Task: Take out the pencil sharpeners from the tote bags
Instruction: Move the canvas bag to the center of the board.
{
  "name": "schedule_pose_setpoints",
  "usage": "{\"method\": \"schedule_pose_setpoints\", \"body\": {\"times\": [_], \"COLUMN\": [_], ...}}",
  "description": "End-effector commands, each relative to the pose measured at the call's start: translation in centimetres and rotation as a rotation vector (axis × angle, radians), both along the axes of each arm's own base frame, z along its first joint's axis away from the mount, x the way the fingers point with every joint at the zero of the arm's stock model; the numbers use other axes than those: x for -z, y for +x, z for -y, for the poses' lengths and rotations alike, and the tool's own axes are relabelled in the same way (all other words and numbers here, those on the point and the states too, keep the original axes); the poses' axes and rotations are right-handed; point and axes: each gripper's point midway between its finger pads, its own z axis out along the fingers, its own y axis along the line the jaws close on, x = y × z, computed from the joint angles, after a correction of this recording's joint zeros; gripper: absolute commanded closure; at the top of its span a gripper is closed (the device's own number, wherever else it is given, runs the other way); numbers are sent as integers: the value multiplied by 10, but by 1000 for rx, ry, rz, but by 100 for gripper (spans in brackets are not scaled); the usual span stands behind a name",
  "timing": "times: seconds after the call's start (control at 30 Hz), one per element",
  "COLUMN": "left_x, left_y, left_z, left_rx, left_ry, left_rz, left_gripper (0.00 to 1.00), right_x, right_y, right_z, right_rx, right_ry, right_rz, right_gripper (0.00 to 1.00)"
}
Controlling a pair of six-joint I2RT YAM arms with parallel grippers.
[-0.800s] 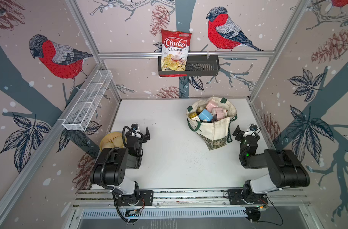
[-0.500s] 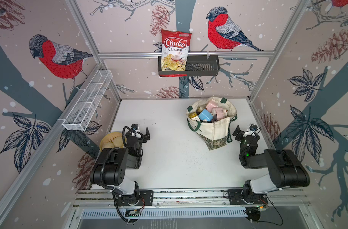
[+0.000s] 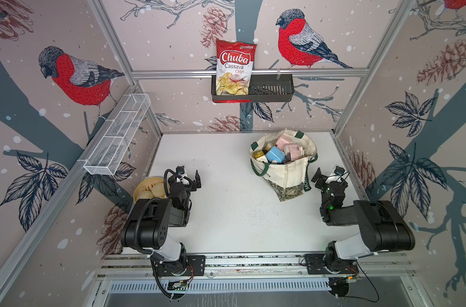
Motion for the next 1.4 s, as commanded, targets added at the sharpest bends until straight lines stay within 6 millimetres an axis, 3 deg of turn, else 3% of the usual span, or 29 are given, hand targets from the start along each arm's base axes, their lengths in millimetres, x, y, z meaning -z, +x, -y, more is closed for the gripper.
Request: {"method": "schedule_pose_setpoints", "body": {"times": [0.0,0.43,0.63,0.83,0.9,1.0,1.07,1.17,1.27,1.37], "left_x": [-12,-12,-35,-64,-74,-75,-87,-104,-104,-91], "left_y": [1,1,-28,-46,-51,-52,-46,-41,-31,-24], "left_z": [0,-1,-22,-7,-13,-18,1,61,98,121], "left_rx": [0,-3,-135,-137,-181,-248,-159,184,346,391], "left_ry": [1,0,-32,7,-103,-370,-515,-633,-692,-784], "left_rz": [48,51,165,212,224,161,131,91,-80,-268], "left_gripper": [1,1,0,1,0,1,2,2,12,21], "right_x": [-5,-4,-8,-49,-76,-95,-101,-114,-127,-135], "right_y": [1,2,0,1,-5,-14,-18,-10,6,29], "right_z": [0,0,1,22,26,37,49,49,37,19], "right_rx": [0,0,-2,160,160,199,247,165,41,-71], "right_ry": [7,9,15,86,185,317,386,424,467,477], "right_rz": [19,16,33,20,92,121,130,93,35,-93], "right_gripper": [1,1,0,1,1,0,0,0,1,1]}}
